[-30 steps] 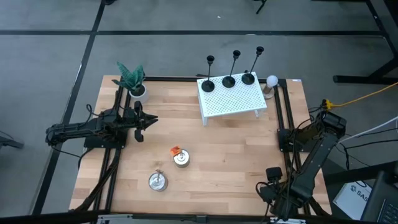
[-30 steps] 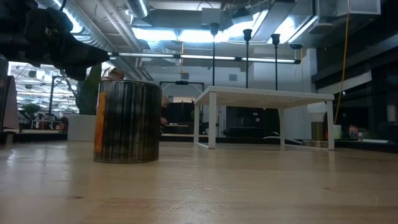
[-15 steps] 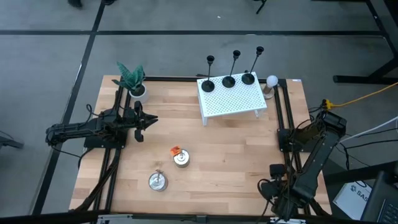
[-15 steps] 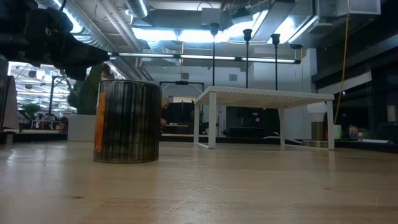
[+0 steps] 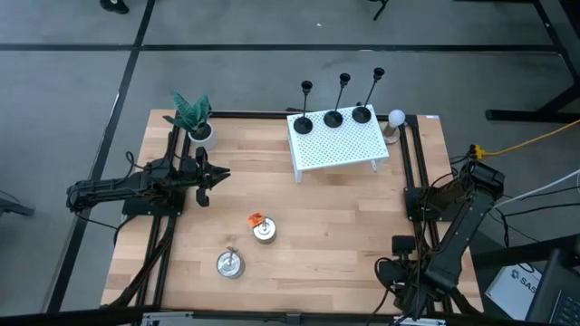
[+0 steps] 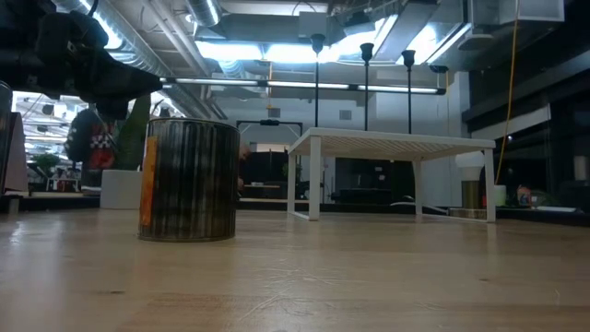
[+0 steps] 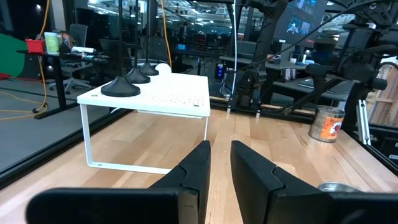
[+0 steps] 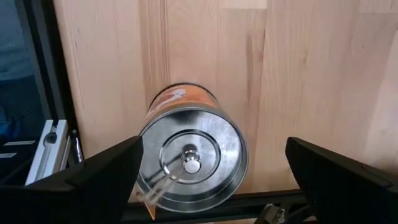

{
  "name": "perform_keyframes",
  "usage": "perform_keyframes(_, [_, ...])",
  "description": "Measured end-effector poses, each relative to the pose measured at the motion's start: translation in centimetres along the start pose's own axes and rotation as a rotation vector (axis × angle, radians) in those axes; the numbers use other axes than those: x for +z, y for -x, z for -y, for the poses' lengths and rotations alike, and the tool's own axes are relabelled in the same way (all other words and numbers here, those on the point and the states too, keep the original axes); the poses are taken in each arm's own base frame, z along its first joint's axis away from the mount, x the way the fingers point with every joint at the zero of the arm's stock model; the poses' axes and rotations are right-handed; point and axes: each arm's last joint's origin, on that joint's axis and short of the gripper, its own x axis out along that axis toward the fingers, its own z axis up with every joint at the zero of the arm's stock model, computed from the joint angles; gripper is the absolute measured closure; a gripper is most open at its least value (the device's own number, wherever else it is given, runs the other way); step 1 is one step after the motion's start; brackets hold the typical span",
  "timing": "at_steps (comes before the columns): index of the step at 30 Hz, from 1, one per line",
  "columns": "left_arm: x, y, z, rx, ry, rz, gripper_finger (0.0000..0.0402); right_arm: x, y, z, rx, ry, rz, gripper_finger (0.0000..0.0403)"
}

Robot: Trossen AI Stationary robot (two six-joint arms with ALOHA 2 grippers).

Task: Pick & Place candle stick holders
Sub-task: Put the bottom orange scented candle on the shelf

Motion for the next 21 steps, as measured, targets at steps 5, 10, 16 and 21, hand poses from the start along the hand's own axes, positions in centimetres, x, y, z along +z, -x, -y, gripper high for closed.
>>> perform_keyframes(5, [0.00, 0.00, 0.00, 0.000, 0.000, 0.000, 0.0343, -0.03, 0.02, 0.01, 0.003, 0.020, -0.009, 0.0004])
perform_keyframes(10, [0.00, 0.00, 0.00, 0.000, 0.000, 0.000, 0.0343, -0.05, 0.02, 0.03, 0.000, 0.021, -0.011, 0.0004])
perform_keyframes(16, [0.00, 0.00, 0.00, 0.000, 0.000, 0.000, 0.0343, -0.05, 0.01, 0.02, 0.003, 0.021, -0.013, 0.0004])
perform_keyframes(21, [0.00, 0.00, 0.00, 0.000, 0.000, 0.000, 0.0343, -0.14, -0.30, 0.12, -0.006, 0.017, -0.018, 0.0004])
